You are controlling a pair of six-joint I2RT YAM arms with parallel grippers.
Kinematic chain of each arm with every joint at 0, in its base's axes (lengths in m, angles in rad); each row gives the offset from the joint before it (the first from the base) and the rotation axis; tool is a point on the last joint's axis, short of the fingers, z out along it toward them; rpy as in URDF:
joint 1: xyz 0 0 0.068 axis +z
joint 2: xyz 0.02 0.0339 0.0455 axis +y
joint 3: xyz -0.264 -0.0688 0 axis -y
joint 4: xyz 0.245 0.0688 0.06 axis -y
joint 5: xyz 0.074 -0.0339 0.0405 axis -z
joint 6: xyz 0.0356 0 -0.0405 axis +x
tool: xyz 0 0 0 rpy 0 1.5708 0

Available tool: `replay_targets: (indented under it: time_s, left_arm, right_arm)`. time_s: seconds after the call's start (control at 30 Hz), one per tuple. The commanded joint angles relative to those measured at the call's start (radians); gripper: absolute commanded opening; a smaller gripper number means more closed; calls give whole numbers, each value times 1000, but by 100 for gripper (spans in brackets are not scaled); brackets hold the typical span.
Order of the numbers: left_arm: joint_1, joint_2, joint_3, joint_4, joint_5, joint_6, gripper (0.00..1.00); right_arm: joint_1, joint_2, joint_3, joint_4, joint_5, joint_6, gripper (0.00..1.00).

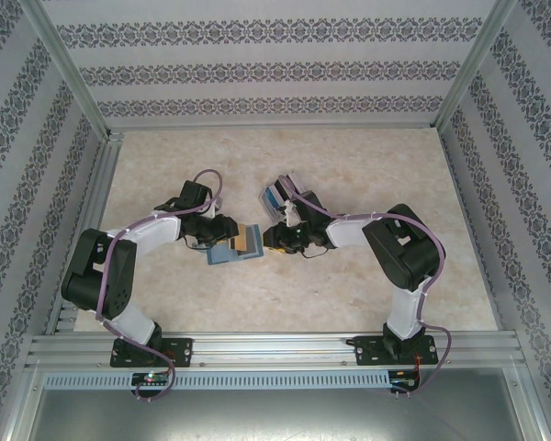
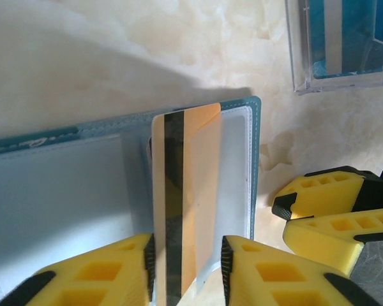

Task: Put the credit cards into the card holder

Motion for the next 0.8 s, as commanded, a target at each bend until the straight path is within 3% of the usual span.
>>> replay_targets:
  time_s: [0.0,0.33,0.77]
  left_arm:
    - [-5,-8,13,-31,7,11,27]
    - [-14,9,-28,25,21,-20,10]
    - [-25,1,-52,-12,-10,-20,4]
  right_arm:
    - [16,3,13,-36,-8,-25,39]
    - [16,10,31,-50,-13,-31,39]
    - [16,10,32,-64,-9,-38,39]
